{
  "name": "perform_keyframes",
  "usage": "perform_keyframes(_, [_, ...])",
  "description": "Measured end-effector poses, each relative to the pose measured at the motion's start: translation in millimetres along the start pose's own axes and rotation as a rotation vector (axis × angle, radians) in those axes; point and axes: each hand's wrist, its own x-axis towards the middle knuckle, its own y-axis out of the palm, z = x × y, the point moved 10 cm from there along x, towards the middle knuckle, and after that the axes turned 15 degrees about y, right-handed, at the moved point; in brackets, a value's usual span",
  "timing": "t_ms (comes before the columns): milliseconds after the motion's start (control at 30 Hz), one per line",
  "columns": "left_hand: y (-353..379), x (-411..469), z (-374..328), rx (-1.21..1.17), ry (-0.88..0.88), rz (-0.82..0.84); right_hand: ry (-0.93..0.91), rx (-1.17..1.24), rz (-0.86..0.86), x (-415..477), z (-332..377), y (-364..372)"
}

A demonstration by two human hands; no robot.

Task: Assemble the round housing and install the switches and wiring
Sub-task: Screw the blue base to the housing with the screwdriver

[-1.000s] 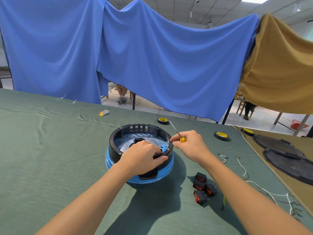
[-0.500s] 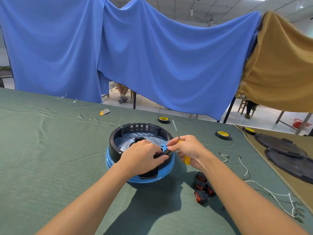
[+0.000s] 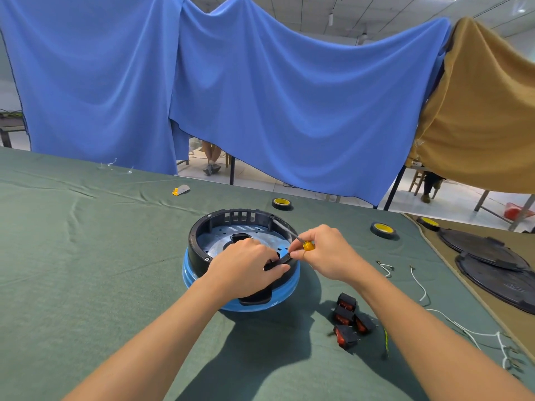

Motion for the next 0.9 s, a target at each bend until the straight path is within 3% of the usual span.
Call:
perform_keyframes(367, [1, -1, 0, -0.004, 0.0, 0.004, -0.079, -0.236, -0.011, 1, 13, 9])
perform_keyframes(500, [1, -1, -1, 0.003, 0.016, -0.004, -0.003, -0.109, 0.026, 3, 6, 5])
perform_keyframes(733, [1, 0, 0, 0.019, 0.012, -0.008, 0.427, 0.439, 0.23, 1, -24, 16])
perform_keyframes(900, [1, -2, 1, 0.017, 0.012, -0.014, 0.498, 0.555, 0.186, 0, -30, 16])
